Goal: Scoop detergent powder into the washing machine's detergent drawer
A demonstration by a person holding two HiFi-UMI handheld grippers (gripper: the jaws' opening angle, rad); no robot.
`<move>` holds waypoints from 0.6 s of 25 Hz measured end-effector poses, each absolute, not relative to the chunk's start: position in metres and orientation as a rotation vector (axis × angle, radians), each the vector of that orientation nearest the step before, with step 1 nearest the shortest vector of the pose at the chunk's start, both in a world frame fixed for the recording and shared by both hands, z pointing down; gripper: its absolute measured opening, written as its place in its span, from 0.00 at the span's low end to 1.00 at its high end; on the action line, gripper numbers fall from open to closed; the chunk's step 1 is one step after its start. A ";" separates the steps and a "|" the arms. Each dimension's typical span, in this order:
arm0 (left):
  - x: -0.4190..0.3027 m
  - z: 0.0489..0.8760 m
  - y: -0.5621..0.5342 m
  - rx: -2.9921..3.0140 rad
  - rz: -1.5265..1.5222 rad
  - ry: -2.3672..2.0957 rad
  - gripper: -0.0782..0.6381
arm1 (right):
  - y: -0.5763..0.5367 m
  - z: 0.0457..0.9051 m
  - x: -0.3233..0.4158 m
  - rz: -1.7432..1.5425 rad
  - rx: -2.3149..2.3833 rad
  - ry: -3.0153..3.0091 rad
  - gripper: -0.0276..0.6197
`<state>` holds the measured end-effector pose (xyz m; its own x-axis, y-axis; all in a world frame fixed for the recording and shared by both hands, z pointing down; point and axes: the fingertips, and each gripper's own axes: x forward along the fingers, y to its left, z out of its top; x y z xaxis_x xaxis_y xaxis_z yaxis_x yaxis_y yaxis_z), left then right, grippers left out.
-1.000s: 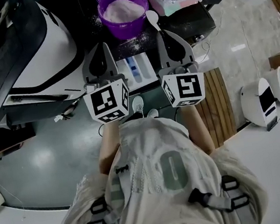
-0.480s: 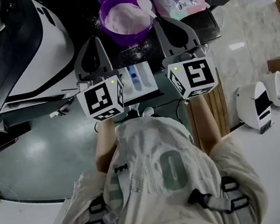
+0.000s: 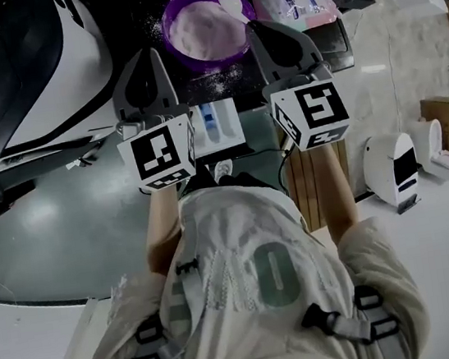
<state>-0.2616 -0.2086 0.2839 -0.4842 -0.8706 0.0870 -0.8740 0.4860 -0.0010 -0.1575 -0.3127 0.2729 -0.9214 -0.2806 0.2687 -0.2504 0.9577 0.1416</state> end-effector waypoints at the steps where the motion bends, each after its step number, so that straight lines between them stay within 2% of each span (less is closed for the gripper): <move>1: -0.262 0.285 -0.209 1.548 0.072 -2.642 0.14 | -0.313 0.275 -0.160 -0.151 0.366 -2.803 0.06; 15: -0.273 0.313 -0.202 1.465 0.073 -2.638 0.14 | -0.312 0.318 -0.176 -0.200 0.077 -2.485 0.06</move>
<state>-0.2728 -0.2022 0.3127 -0.5231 -0.8421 0.1312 -0.8481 0.5295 0.0176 -0.1756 -0.3123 0.3179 -0.7962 -0.1037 0.5961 -0.0070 0.9867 0.1623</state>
